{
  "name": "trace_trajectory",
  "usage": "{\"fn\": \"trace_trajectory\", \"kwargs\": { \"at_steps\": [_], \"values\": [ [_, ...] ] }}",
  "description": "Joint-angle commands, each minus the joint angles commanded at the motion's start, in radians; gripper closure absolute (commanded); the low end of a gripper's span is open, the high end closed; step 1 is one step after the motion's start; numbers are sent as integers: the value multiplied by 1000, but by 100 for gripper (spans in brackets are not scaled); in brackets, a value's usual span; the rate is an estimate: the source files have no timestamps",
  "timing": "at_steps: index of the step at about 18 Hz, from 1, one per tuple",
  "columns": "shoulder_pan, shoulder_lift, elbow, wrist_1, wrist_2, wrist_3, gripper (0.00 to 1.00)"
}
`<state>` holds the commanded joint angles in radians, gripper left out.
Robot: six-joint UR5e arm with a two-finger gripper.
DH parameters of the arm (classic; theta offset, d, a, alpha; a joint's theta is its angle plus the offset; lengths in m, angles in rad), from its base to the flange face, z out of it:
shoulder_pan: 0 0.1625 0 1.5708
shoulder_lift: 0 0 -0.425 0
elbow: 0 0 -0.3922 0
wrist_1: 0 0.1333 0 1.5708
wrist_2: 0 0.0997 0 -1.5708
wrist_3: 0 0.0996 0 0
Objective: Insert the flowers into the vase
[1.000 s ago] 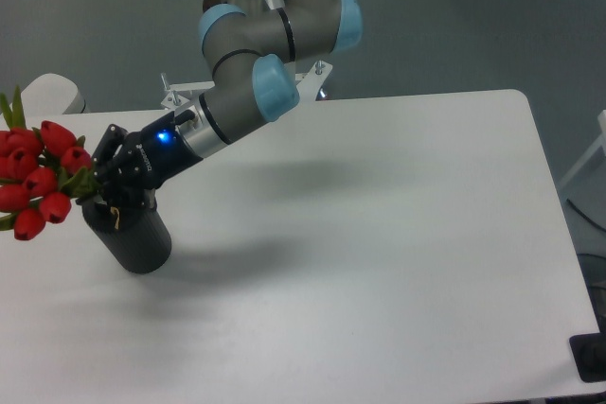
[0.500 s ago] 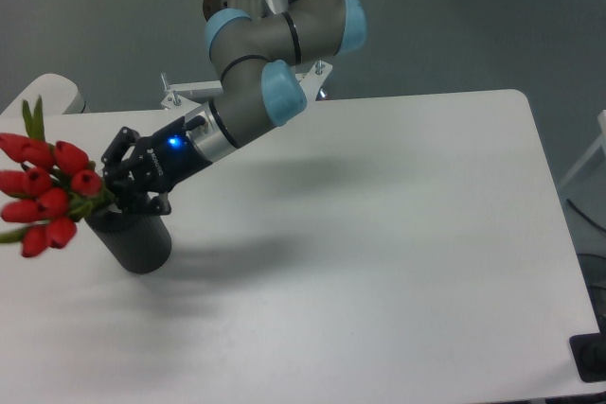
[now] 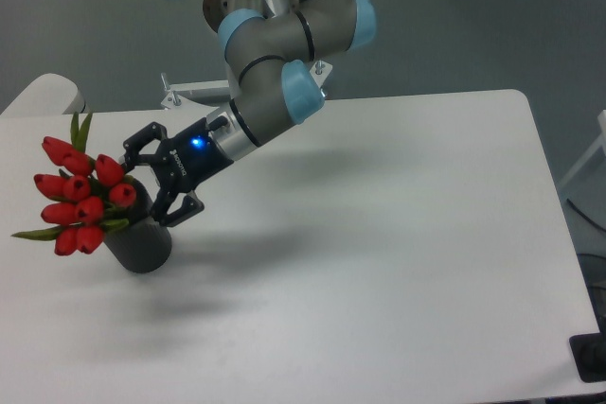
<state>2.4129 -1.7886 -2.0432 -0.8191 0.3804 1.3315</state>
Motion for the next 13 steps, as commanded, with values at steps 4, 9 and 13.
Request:
{"fn": "trace_trajectory", "kwargs": {
  "at_steps": [4,9,13],
  "values": [
    [26,3,0,0,0,0,9],
    [101,6,9,-2,0,-6,0],
    [198,6,34,-5,2,-5,0]
  ]
}}
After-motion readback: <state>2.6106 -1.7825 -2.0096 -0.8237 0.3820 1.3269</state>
